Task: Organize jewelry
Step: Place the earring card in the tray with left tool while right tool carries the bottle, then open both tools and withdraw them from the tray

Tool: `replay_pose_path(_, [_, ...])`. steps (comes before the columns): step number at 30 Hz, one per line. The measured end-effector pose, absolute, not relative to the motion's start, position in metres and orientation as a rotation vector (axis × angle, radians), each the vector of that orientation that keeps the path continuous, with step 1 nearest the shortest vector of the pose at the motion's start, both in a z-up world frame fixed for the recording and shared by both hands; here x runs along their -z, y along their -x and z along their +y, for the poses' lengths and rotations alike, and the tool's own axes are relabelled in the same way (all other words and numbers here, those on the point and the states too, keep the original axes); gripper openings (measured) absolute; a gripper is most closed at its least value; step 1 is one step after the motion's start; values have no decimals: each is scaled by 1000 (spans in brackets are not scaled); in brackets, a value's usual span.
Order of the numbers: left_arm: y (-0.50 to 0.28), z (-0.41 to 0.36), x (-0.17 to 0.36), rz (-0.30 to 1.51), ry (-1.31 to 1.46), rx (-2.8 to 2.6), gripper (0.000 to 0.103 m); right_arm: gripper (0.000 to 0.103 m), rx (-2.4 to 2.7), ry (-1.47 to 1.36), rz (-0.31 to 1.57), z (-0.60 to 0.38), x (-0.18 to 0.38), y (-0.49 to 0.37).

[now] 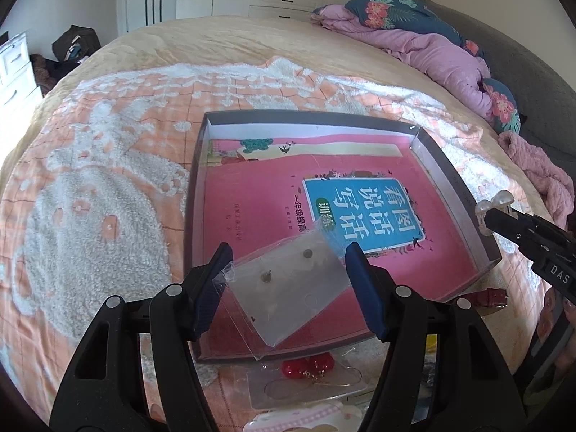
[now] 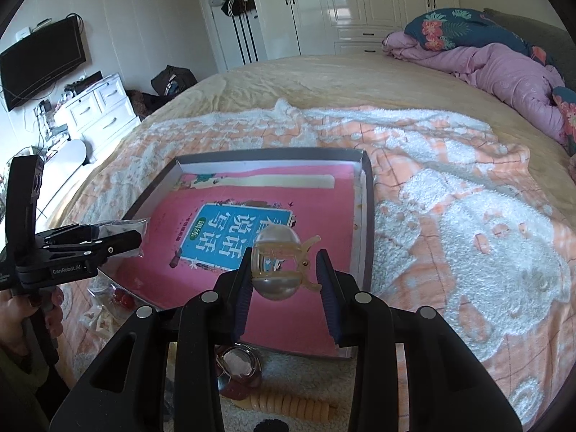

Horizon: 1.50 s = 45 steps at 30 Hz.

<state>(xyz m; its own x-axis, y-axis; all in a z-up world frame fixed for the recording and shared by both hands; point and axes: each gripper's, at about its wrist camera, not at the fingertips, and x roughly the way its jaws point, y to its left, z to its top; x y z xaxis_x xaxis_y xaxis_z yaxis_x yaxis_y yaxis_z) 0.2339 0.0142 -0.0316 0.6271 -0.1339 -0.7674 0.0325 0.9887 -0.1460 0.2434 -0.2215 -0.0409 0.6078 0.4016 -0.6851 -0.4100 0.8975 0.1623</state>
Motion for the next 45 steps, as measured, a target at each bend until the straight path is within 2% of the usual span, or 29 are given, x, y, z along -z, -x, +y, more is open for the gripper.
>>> replay_pose_path(10, [-237,6,46,923,94,117,57,33,-445,6,875,-218,65,-251])
replay_pose_path(20, [-237,6,45,921,96,120,58,34,-434,-36,885,-227,68,-248])
replay_pose_path(27, [-234,11,33,898,109,117,73,50,-425,-96,850,-240,55,-238])
replay_pose_path(29, [-232,13,29,889,112,115,75,60,-421,-107,833,-243,50,-234])
replay_pose_path(32, [-229,17,22,874,120,108,84,69,-419,-122,807,-248,42,-227])
replay_pose_path(36, [-222,21,11,848,131,101,93,75,-421,-131,775,-252,32,-219])
replay_pose_path(45, [-204,31,-18,782,142,66,94,81,-429,-131,717,-255,12,-202])
